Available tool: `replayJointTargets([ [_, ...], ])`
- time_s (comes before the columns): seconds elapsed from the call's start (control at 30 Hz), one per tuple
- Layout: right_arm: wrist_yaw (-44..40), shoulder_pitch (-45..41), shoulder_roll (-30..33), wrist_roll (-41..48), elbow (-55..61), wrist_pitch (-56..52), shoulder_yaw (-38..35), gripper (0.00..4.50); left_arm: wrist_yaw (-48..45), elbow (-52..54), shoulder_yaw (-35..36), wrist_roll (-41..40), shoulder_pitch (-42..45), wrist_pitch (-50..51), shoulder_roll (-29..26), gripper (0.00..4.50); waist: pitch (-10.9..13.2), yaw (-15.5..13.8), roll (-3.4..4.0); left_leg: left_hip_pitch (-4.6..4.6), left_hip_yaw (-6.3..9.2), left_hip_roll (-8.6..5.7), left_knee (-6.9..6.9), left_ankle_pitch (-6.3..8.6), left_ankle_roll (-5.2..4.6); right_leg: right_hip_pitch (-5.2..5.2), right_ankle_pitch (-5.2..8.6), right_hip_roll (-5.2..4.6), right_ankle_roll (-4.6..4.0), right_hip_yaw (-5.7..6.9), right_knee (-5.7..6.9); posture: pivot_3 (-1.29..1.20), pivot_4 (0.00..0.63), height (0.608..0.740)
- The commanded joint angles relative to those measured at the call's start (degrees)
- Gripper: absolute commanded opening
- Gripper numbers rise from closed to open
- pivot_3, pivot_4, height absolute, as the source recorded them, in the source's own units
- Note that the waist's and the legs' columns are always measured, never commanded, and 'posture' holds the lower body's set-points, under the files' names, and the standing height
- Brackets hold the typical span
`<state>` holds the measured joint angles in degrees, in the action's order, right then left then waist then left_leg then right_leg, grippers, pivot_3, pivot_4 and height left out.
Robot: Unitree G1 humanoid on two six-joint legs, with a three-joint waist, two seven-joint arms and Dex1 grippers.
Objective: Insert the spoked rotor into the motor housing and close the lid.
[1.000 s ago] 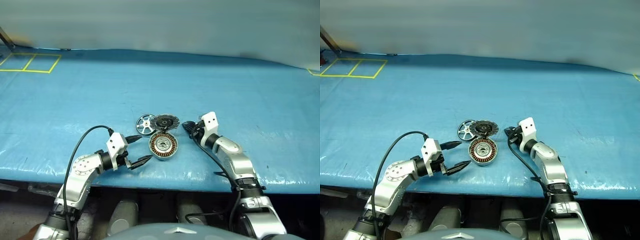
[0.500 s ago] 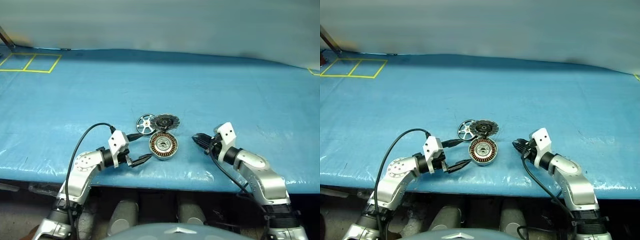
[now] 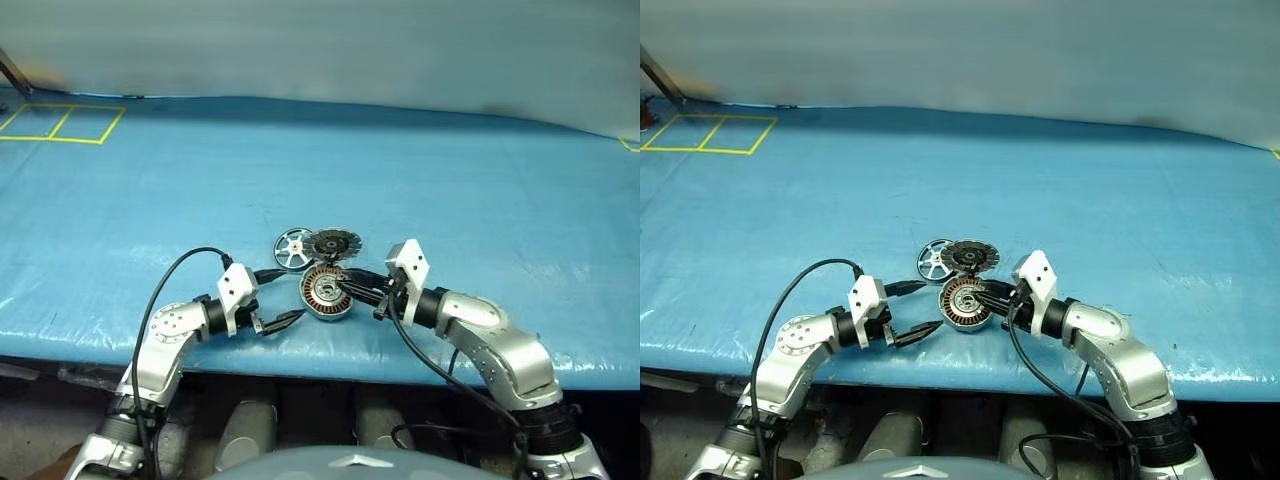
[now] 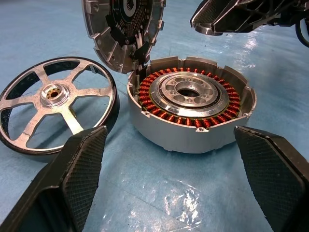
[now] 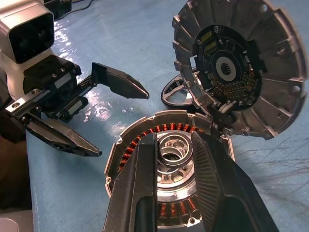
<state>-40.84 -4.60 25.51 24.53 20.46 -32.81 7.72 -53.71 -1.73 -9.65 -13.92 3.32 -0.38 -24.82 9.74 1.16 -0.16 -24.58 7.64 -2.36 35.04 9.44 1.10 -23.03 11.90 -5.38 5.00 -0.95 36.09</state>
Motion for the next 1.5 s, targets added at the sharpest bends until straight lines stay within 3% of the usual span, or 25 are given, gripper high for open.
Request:
replayJointTargets([
  [0.03,0.0,-1.8,-1.1,-0.8,-0.2,1.4,1.6,0.66,0.4,0.9,0.0,0.4,-0.1,-1.1,0.2,4.5,0.0,0.0,0.0,0.0,0.0,0.0,0.0,0.0,0.0,0.0,0.0,0.0,0.0,0.0,0.0,0.0,0.15,0.74],
  [0.6,-0.7,-3.8,-3.2,-4.7,-6.5,4.0,4.8,0.66,1.6,1.1,0.4,0.8,-0.2,-1.2,-0.1,4.5,0.0,0.1,0.0,0.0,0.01,0.0,0.0,0.0,0.0,-0.01,-0.01,0.02,0.01,0.01,0.02,0.0,0.15,0.74],
  [1.5,-2.0,-3.7,-2.8,-6.7,-6.8,4.8,5.4,0.66,2.5,0.8,0.4,1.4,-0.2,-1.3,0.1,4.5,0.0,0.1,0.0,0.02,0.01,0.0,0.0,0.0,0.0,0.0,-0.01,0.02,0.01,0.01,0.03,0.0,0.15,0.74],
])
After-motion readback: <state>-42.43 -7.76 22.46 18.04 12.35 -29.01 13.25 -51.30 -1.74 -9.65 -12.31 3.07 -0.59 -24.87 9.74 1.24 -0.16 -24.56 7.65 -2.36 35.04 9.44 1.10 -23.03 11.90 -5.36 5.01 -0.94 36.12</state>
